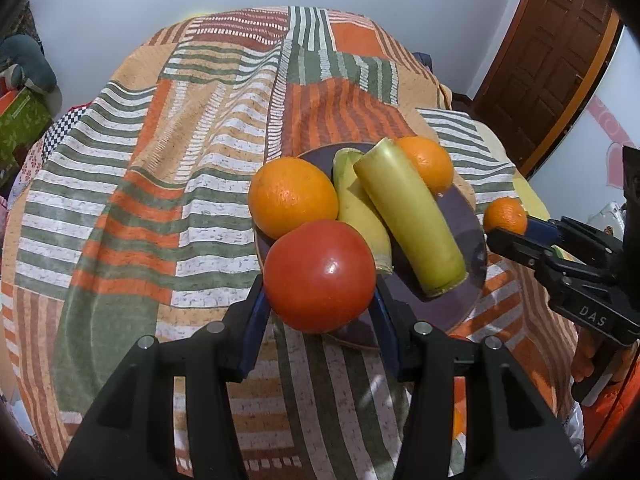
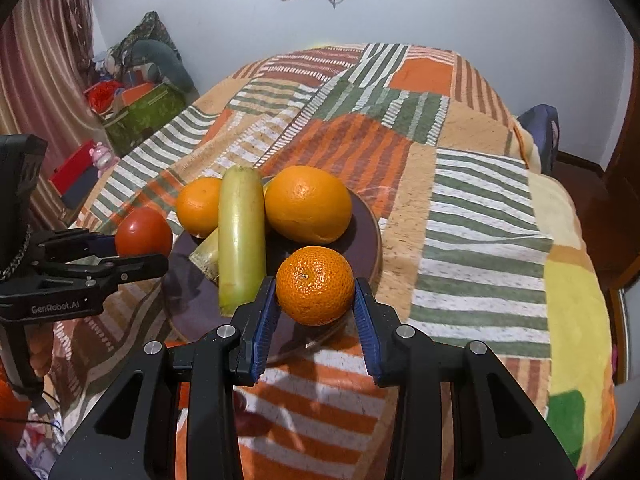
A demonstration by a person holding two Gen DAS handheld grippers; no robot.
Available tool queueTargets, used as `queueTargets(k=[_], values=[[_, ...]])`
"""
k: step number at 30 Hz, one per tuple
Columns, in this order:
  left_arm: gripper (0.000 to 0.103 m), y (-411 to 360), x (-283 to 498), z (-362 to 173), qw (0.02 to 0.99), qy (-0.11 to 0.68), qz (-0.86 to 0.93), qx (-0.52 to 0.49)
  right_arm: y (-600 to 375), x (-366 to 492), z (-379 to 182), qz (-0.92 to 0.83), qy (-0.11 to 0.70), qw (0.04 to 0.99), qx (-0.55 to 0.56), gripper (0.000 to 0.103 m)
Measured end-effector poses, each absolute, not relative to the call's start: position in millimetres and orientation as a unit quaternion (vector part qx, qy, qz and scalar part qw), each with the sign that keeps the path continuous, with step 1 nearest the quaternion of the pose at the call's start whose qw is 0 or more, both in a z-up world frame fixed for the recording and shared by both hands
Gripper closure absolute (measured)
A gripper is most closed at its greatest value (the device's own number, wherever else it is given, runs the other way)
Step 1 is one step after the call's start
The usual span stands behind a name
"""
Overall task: Organize fruits
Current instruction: 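Lower the tomato and mandarin onto the purple plate and open both tools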
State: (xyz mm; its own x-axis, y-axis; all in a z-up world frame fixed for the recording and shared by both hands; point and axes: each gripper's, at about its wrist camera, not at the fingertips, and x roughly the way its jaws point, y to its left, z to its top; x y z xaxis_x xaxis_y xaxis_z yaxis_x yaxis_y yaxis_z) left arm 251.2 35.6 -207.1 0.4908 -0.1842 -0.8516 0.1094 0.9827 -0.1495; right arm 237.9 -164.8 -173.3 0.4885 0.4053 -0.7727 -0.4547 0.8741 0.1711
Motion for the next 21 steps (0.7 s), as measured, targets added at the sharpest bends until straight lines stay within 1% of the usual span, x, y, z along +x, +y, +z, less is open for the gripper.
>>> queueTargets(k=[7, 21], values=[[0.054, 39, 260, -219, 0.856, 0.509, -0.084, -0.040, -156, 253, -189, 0.251, 0.456, 0.853, -0.029, 0.068], [0.054, 38, 266, -228, 0.850, 0.518, -0.086, -0.040, -151, 262, -197, 0.256, 0.467, 0.846, -0.032, 0.068]])
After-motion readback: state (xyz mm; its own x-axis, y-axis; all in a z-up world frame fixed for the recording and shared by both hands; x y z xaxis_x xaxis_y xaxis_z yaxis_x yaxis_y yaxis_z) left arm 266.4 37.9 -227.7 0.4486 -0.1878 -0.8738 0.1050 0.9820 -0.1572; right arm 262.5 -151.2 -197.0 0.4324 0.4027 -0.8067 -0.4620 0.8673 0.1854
